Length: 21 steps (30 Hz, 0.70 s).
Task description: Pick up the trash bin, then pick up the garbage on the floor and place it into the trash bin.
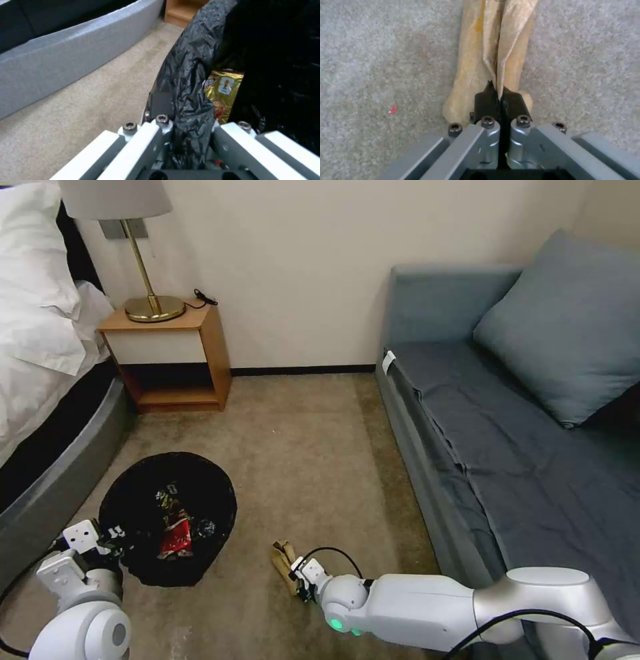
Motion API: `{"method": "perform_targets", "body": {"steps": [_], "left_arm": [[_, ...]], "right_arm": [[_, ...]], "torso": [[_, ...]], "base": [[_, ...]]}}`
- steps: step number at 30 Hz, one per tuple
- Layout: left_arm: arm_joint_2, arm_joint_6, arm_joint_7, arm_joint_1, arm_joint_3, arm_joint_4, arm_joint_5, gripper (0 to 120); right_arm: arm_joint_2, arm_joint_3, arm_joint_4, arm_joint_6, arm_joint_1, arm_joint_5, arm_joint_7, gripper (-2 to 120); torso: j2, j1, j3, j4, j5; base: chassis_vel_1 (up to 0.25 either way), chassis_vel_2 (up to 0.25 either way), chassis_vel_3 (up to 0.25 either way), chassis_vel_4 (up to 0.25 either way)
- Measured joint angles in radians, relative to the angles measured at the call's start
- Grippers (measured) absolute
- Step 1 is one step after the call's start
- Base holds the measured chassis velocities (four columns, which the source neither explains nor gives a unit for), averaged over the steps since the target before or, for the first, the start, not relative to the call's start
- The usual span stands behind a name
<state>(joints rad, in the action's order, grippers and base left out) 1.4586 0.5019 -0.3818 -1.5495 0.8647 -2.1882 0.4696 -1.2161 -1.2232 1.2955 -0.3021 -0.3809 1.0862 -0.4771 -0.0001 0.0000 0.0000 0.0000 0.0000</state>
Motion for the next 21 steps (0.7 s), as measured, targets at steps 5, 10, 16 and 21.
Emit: {"method": "perform_targets", "body": {"steps": [5,10,16,21], "left_arm": [[-0.004,0.002,0.0,0.001,0.001,0.002,-0.001,2],[-0.008,0.004,-0.001,0.003,0.002,0.002,-0.001,2],[-0.019,0.006,-0.001,0.008,0.002,0.007,0.003,2],[-0.025,0.014,-0.003,0.016,-0.007,0.007,0.006,2]], "right_arm": [[0.061,0.017,0.044,0.015,0.021,-0.009,-0.009,0],[0.124,0.05,0.075,0.018,0.037,-0.023,-0.017,0],[0.232,0.164,0.138,0.019,0.075,-0.07,-0.025,0],[0.288,0.361,0.309,0.023,0.145,-0.079,-0.013,0]], "torso": [[0.0,0.0,0.0,0.0001,0.0002],[0.0,0.0,0.0,0.0,0.0001],[0.0,0.0,0.0,-0.0002,0.0003],[0.0,0.0,0.0,-0.0002,-0.0003]], "base": [[0.0,0.0,0.0,0.0],[0.0,0.0,0.0,0.0],[0.0,0.0,0.0,0.0],[0.0,0.0,0.0,0.0]]}}
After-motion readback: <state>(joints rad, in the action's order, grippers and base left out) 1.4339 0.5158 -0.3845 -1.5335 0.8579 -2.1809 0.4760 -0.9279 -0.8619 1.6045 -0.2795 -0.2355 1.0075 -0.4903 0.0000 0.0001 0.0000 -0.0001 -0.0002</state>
